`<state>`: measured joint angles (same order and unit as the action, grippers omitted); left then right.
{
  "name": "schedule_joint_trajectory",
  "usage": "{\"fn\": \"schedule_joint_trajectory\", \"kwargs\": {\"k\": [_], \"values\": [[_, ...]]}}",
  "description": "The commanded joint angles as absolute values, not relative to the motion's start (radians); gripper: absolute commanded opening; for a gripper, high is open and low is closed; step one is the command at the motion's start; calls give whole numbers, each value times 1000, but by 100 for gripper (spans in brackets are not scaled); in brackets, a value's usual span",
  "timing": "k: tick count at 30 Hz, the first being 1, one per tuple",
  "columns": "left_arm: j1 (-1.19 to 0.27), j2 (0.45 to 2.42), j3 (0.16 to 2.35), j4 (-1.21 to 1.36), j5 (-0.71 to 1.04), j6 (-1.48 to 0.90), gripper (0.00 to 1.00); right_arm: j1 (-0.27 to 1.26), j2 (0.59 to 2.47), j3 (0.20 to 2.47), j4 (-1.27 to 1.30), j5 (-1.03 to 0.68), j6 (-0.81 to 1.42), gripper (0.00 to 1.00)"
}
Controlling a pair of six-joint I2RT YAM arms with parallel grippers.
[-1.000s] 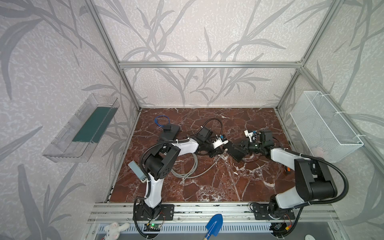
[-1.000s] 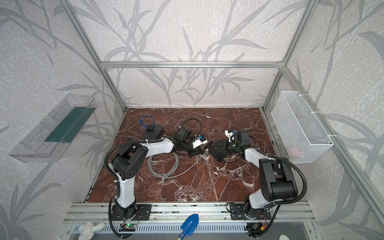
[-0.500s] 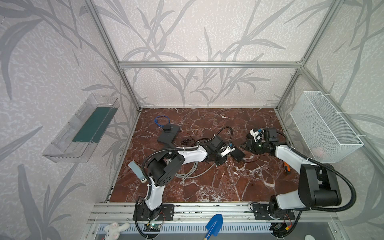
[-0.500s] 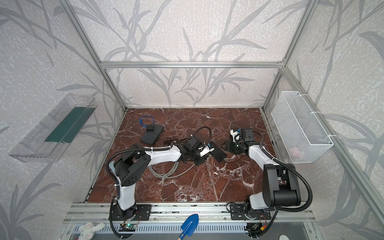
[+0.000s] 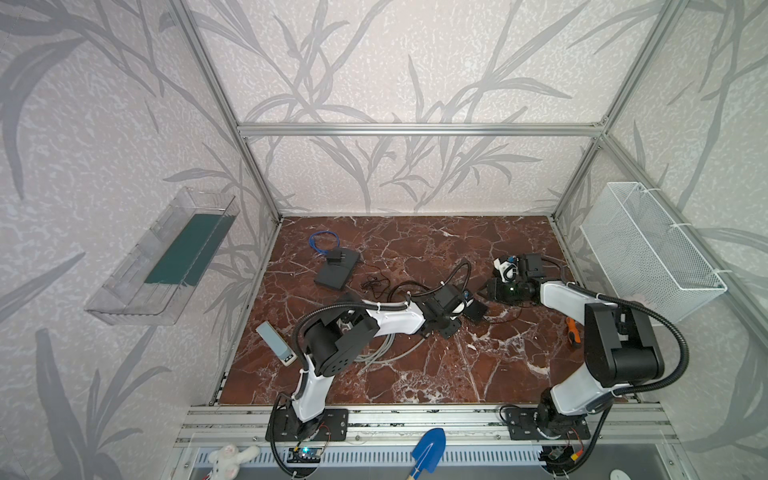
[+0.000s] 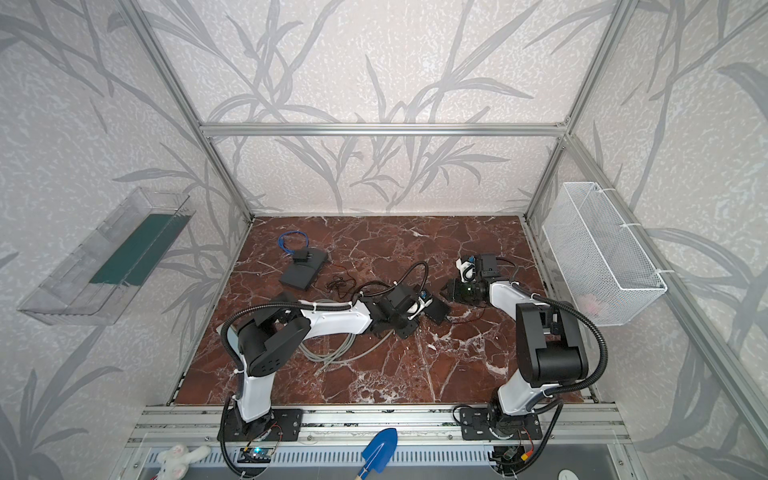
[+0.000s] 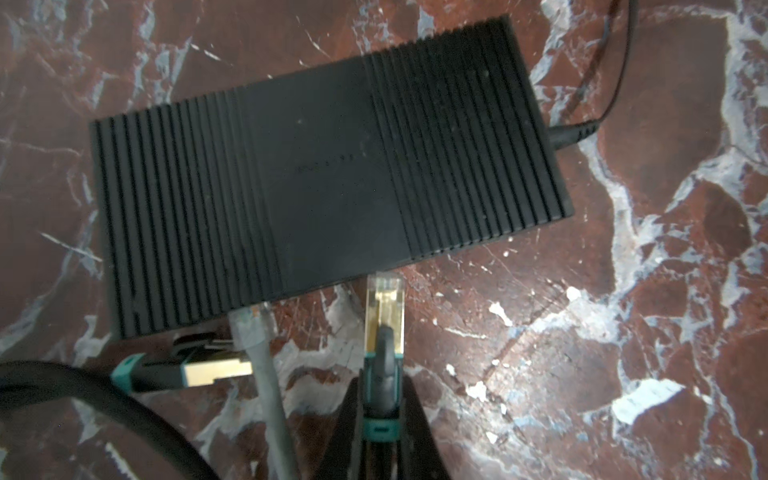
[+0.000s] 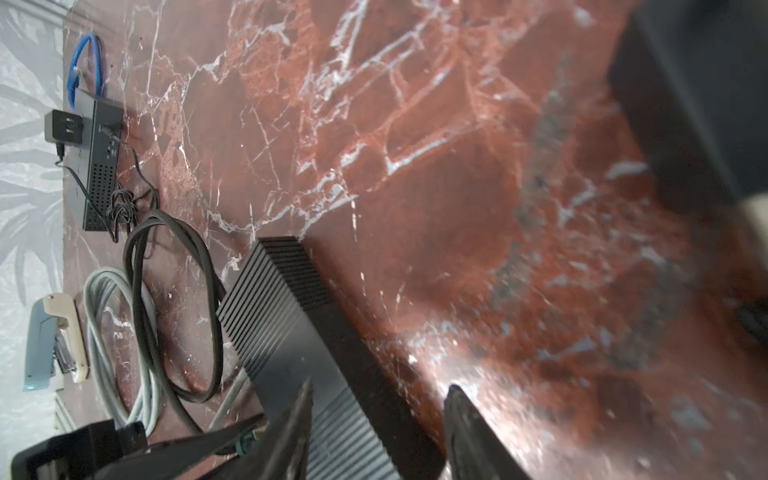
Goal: Insert the plug into the switch port
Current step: 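Align the plug with the box port using left gripper while right steadies box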
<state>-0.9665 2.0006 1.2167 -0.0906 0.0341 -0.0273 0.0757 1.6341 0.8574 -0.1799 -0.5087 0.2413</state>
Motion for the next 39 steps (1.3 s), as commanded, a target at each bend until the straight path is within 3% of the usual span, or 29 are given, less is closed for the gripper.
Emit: {"fn": "schedule_joint_trajectory", "kwargs": {"k": [1, 10, 14, 27, 39], "values": [[-980, 1997, 1230, -116, -12, -95, 7, 94, 1654, 889, -170, -483, 208, 52], [-982, 1885, 1376, -311, -40, -107, 7, 92, 1654, 921, -191, -475, 245, 52], [-991, 1855, 1308, -251, 0, -166, 7, 92, 1674, 943, -196, -485, 253, 52], [-1037, 1993, 1308, -242, 11, -336, 4, 92, 1757, 942, -183, -535, 243, 54], [-1036, 2090, 1328, -214, -21, -342, 5, 97, 1779, 923, -178, -586, 253, 54]]}}
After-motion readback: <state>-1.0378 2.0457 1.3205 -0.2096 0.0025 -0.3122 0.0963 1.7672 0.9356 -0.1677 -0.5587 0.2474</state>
